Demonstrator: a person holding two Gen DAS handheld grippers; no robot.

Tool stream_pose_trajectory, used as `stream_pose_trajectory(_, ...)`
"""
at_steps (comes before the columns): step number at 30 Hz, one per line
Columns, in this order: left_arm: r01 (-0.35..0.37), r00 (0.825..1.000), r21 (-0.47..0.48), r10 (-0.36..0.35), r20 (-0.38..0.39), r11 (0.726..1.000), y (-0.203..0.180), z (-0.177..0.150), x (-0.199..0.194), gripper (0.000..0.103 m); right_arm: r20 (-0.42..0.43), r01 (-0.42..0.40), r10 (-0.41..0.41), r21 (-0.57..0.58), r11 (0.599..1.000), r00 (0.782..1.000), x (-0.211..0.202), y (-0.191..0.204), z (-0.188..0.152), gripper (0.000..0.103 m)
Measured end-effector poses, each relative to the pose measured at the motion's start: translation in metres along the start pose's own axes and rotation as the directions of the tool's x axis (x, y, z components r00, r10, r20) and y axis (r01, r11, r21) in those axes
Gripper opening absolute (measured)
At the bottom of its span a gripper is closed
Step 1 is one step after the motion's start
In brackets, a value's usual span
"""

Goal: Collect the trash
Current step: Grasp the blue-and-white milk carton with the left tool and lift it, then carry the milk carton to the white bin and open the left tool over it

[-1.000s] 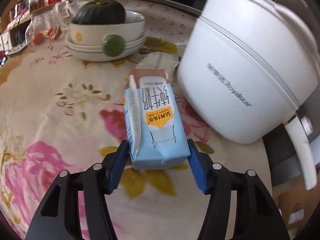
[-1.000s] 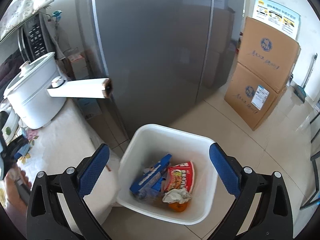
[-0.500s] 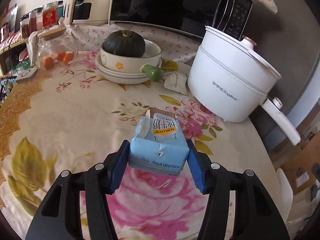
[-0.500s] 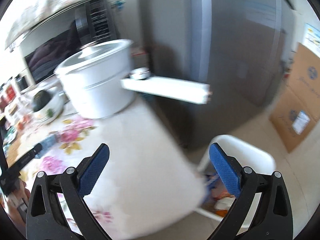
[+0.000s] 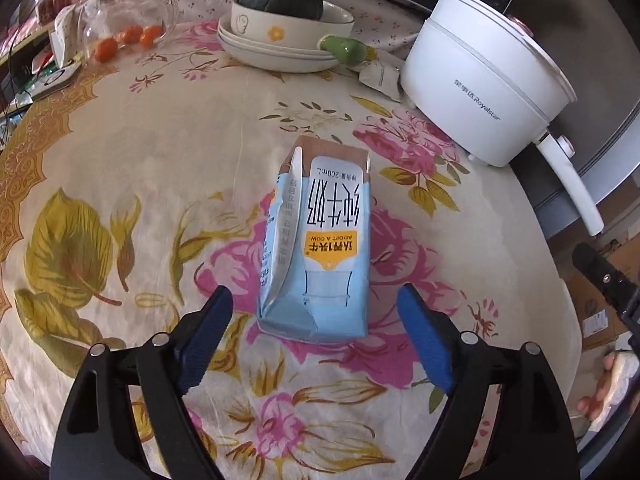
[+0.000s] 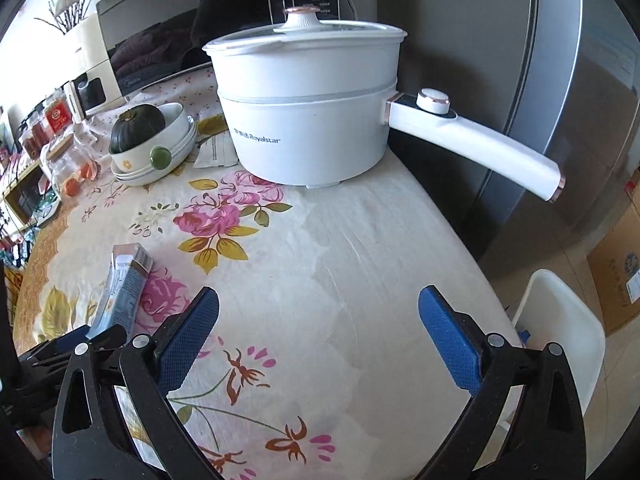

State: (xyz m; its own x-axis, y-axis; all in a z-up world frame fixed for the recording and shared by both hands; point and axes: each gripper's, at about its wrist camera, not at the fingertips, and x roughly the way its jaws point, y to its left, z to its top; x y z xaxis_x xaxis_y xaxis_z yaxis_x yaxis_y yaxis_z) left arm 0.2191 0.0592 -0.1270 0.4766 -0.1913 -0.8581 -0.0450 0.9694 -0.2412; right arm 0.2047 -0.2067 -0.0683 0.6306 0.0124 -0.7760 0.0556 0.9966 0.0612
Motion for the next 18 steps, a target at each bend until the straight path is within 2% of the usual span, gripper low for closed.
stream_pose_trajectory(7,-0.087,0.996,0.040,0.087,-0.003,0.995,-0.012,0.026,0.012,0.088,-0.010,0.004,-0.004,-0.010,1.000,1.000,0.005,0.000,0.000,0.096)
stream_pose_trajectory(10,-0.077,0.996,0.009,0.077,-0.043,0.997,-0.007,0.029,0.026,0.087,0.003,-0.002,0.002,-0.020,1.000,1.000,0.001,0.002,0.000,0.096)
stream_pose_trajectory(11,-0.059,0.997,-0.008,0.059,-0.051,0.998,-0.005,0.029,0.029,0.078,0.006,-0.004,0.004,-0.023,1.000,1.000,0.000,0.004,0.000,0.096)
stream_pose_trajectory(12,-0.035,0.997,-0.023,0.034,-0.068,0.999,-0.002,0.029,0.033,0.063,0.008,-0.005,0.005,-0.031,1.000,1.000,-0.002,0.005,0.000,0.096)
stream_pose_trajectory(13,-0.047,0.998,-0.013,0.047,-0.048,0.999,-0.003,0.030,0.030,0.059,0.009,-0.005,0.005,-0.035,0.999,1.000,-0.002,0.006,0.000,0.096)
stream_pose_trajectory(18,0.031,0.999,0.000,-0.031,0.016,1.000,-0.008,0.033,0.012,0.057,0.021,0.009,-0.008,-0.057,0.998,1.000,-0.008,0.009,-0.003,0.096)
